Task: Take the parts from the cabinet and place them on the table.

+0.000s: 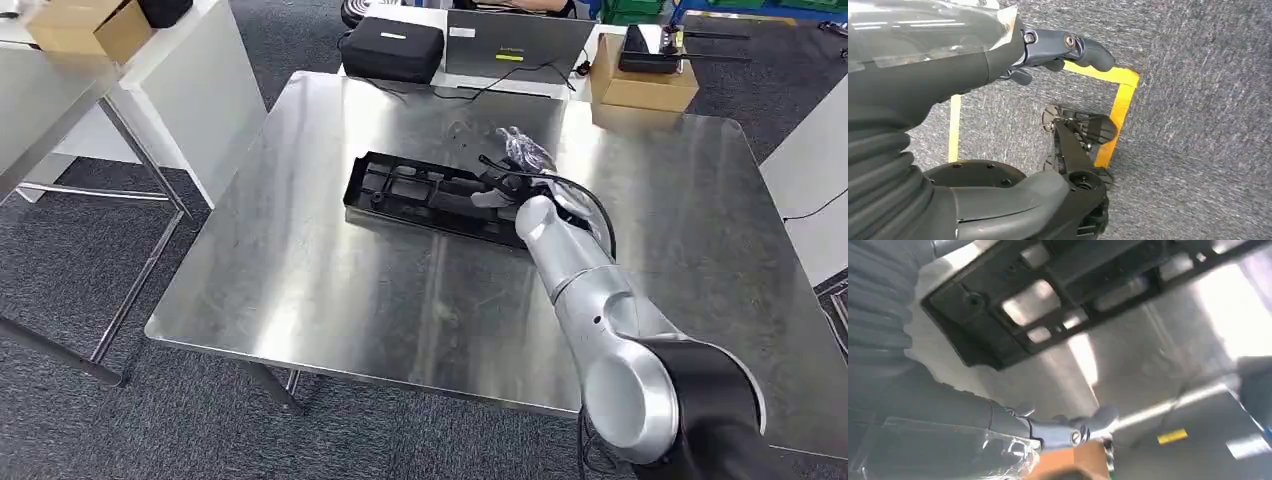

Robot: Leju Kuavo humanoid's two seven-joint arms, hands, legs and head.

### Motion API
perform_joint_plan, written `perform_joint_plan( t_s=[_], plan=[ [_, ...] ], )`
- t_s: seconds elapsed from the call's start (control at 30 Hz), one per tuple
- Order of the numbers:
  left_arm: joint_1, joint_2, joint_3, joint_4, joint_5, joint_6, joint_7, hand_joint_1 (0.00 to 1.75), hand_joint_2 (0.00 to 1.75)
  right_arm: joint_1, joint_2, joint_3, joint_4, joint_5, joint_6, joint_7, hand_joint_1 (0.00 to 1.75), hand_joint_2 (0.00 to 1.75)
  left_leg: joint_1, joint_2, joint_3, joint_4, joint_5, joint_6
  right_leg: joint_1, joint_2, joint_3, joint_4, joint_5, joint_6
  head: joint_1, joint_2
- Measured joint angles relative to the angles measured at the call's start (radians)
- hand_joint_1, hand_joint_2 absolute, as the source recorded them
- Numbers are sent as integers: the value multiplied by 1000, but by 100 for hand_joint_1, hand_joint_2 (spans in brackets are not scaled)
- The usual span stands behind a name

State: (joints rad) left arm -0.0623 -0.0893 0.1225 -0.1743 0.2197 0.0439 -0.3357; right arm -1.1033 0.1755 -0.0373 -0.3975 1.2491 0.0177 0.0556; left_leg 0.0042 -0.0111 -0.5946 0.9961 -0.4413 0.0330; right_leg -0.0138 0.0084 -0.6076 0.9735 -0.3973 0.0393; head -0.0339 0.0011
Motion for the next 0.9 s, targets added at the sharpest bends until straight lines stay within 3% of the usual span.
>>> perform_joint_plan(
  t_s=[0.1,0.3,0.53,0.9],
  plan=[
    [1,-4,8,0,-2,11,-23,0,0,50,8,81,-52,116,-269,-21,0,0,0,1,0,0,0,0,0,0,0,0,0,0,0,0],
    [2,-5,10,0,-11,18,-37,0,0,134,10,209,-141,234,-436,3,0,0,0,2,1,0,0,0,0,2,0,0,0,0,0,0],
    [3,-5,10,0,-13,18,-37,0,0,194,8,285,-216,261,-464,15,0,0,0,2,1,0,0,0,0,2,0,0,0,0,0,0],
    [6,-5,10,0,-23,-2,-37,0,0,224,-19,309,-269,255,-466,18,0,0,-3,2,0,1,-1,1,-3,2,0,-1,0,0,0,0]
  ],
)
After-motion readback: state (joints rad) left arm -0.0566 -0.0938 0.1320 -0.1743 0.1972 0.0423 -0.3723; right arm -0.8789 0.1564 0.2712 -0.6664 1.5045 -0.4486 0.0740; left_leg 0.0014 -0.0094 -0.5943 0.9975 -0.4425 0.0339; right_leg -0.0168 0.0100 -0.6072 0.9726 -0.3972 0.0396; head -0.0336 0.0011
